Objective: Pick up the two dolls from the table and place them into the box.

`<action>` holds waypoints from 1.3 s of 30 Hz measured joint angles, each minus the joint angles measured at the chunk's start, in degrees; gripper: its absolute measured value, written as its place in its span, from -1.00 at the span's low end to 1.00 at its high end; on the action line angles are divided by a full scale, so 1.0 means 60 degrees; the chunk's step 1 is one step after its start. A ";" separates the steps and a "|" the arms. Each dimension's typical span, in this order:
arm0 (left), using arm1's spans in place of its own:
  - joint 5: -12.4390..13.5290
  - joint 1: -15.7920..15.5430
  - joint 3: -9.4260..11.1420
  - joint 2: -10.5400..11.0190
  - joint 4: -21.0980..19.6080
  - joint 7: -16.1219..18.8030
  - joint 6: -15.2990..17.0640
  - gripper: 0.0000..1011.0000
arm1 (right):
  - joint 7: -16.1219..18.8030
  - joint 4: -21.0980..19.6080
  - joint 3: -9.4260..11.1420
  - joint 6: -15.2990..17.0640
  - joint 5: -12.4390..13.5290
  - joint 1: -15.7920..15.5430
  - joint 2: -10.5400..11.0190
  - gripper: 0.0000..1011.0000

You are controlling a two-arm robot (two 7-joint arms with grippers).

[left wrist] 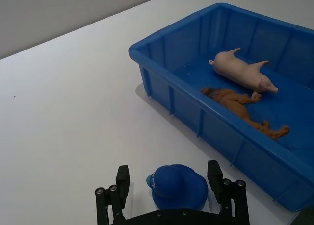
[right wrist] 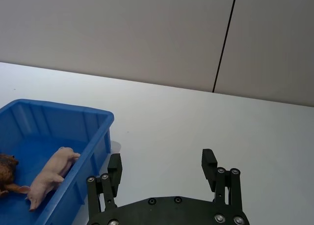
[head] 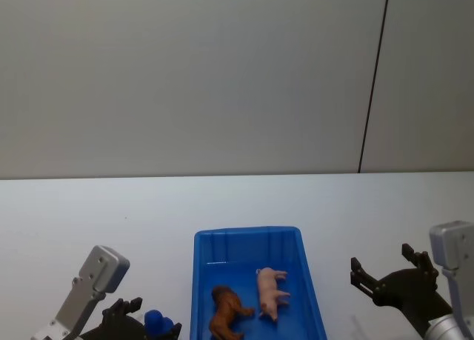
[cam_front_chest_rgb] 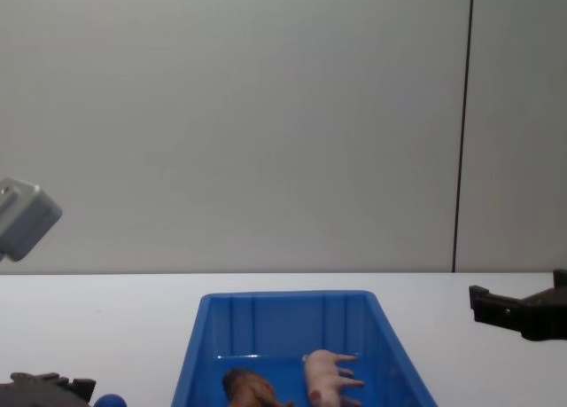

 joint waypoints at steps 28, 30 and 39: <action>0.0042 0.0115 -0.0012 0.0064 0.0096 -0.0241 -0.0313 0.18 | 0.0000 0.0000 0.0000 0.0000 0.0000 0.0000 0.0000 0.98; 0.0034 0.0122 -0.0012 0.0064 0.0098 -0.0244 -0.0347 0.14 | 0.0000 0.0000 0.0000 0.0000 0.0000 0.0000 -0.0001 0.98; -0.0026 0.0174 -0.0013 0.0066 0.0101 -0.0236 -0.0510 0.04 | 0.0000 0.0000 0.0000 0.0000 0.0000 0.0000 -0.0001 0.98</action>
